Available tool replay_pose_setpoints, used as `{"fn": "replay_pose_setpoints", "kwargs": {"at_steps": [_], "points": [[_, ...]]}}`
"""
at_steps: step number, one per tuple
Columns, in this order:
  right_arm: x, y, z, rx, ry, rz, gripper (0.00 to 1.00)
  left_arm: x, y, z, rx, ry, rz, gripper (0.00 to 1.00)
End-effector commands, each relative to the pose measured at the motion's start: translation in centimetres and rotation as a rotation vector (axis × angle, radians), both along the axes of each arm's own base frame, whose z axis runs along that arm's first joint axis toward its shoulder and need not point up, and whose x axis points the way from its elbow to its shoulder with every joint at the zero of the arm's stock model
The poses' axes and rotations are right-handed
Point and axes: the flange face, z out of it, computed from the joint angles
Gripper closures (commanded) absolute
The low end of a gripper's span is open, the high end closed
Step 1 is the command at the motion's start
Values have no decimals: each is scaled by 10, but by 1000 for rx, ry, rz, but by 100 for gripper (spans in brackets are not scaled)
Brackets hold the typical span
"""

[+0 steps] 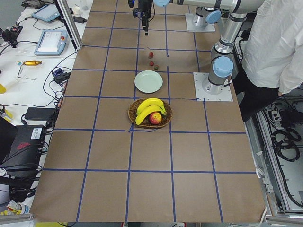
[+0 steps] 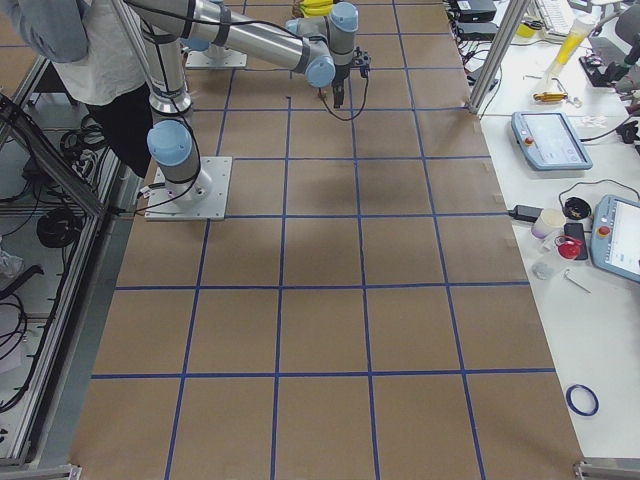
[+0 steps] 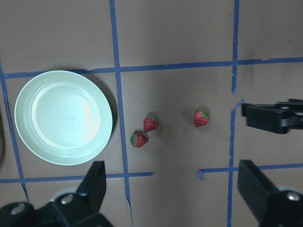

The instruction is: Collect all strawberries into plate

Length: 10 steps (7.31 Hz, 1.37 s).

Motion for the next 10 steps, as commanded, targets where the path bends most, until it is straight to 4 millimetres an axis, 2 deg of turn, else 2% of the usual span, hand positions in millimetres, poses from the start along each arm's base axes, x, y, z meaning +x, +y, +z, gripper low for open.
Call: {"fn": "replay_pose_setpoints", "kwargs": {"at_steps": [1, 2, 3, 4, 6, 8, 10], "points": [[-83, -4, 64, -25, 141, 68, 0, 0, 0, 0, 0, 0, -1, 0], [-107, -15, 103, 0, 141, 72, 0, 0, 0, -2, 3, -2, 3, 0], [-114, -22, 152, 3, 147, 52, 0, 0, -1, -2, 4, -2, 2, 0], [-114, -24, 183, -9, 147, 44, 0, 0, -2, -5, 9, -1, 6, 0], [-113, -10, 188, 31, 149, 48, 0, 0, -2, -11, 21, -5, 6, 0], [-112, -8, 188, 52, 136, 49, 0, 0, -3, -23, 45, -10, -4, 0], [-112, -4, 190, 69, 133, 52, 0, 9, -2, -59, 68, -41, 3, 0]]}}
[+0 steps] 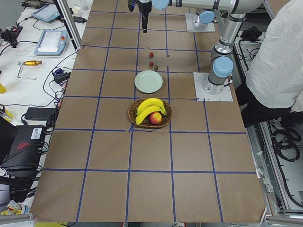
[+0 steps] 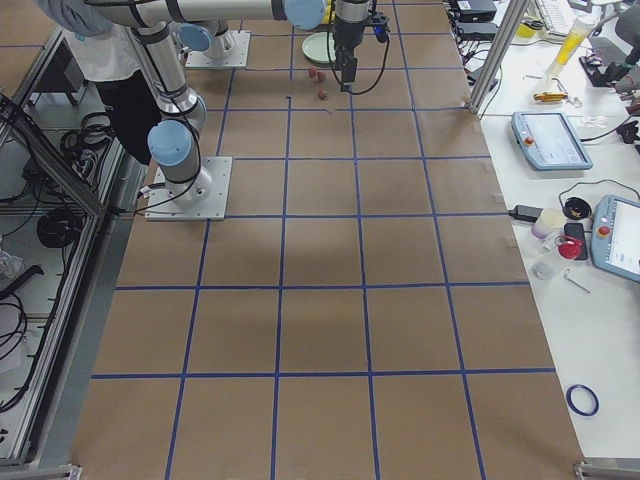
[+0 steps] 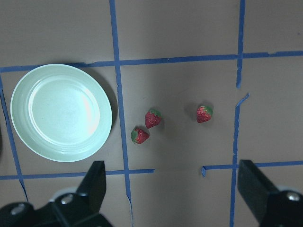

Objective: Collect all strawberries into plate
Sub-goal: 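Move the left gripper over the strawberries beside the plate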

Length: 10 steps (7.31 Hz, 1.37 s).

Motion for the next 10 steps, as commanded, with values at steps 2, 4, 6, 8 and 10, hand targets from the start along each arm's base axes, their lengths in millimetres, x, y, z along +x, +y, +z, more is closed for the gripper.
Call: {"fn": "replay_pose_setpoints", "kwargs": {"at_steps": [2, 4, 6, 8, 10], "points": [[0, -4, 1, -25, 2, -60, 0, 15, 13, -92, 8, -37, -34, 0], [0, -9, 1, -60, 7, -117, 0, 39, 25, -144, 5, -23, -95, 0], [1, -9, -1, -56, 7, -119, 0, 49, 37, -205, -7, -21, -87, 6], [1, -8, 0, -55, 7, -117, 0, 48, 54, -241, 16, -21, -81, 12], [0, -9, -1, -55, 8, -116, 0, 44, 60, -252, 43, -3, -90, 17]]}}
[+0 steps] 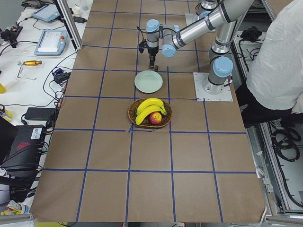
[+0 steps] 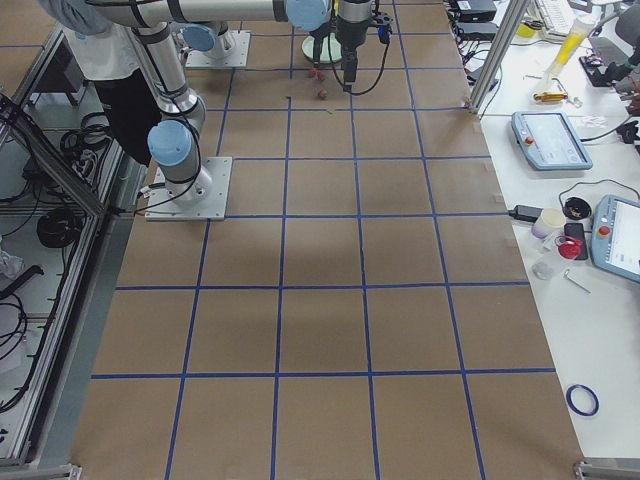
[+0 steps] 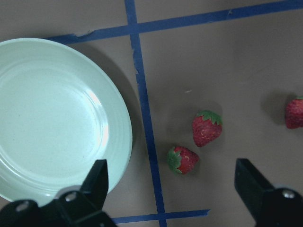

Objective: Collect all strawberries into plate
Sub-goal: 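Move the left gripper over the strawberries beside the plate, then lower the left gripper and grasp the strawberry nearest the plate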

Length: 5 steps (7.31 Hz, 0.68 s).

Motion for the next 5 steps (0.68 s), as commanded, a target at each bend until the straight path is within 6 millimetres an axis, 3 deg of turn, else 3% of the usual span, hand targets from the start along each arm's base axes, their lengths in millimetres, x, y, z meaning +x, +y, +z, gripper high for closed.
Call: {"fn": "replay_pose_setpoints", "kwargs": {"at_steps": [1, 5], "points": [[0, 0, 0, 2, 0, 2, 0, -4, 4, -14, 29, 7, -19, 18], [0, 1, 0, 2, 0, 0, 0, -6, 2, -26, 61, 13, -195, 27]]}}
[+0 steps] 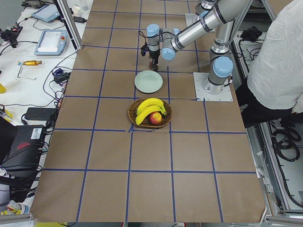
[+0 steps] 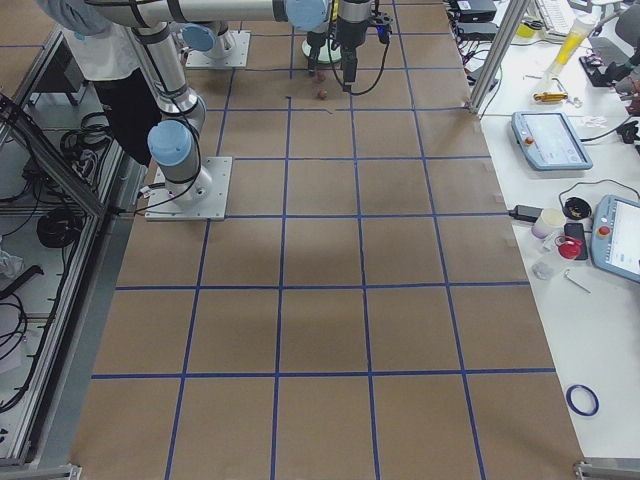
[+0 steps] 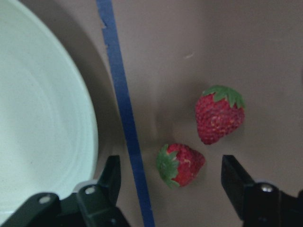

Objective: Collect all strawberries into plate
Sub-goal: 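Lower the left gripper and grasp the strawberry nearest the plate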

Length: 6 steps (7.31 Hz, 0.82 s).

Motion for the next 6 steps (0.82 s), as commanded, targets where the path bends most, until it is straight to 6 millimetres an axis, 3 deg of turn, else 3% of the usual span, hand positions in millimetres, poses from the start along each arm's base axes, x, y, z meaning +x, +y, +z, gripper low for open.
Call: {"fn": "replay_pose_setpoints", "kwargs": {"at_steps": [1, 2, 3, 4, 5, 6], "points": [[0, 0, 0, 1, 0, 0, 0, 0, -1, -4, 12, 0, -86, 32], [0, 0, 0, 1, 0, 0, 0, 0, 0, -6, 19, 2, -87, 40], [0, 0, 0, 1, 0, 0, 0, -1, 0, -7, 20, 1, -86, 55], [0, 0, -1, 3, 0, 0, 0, 0, -1, -7, 19, 3, -81, 81], [0, 0, 0, 1, 0, 0, 0, -1, -3, -5, 14, 4, -90, 99], [0, 0, 0, -2, 0, 0, 0, -1, -10, 2, -7, 3, -92, 100]]}}
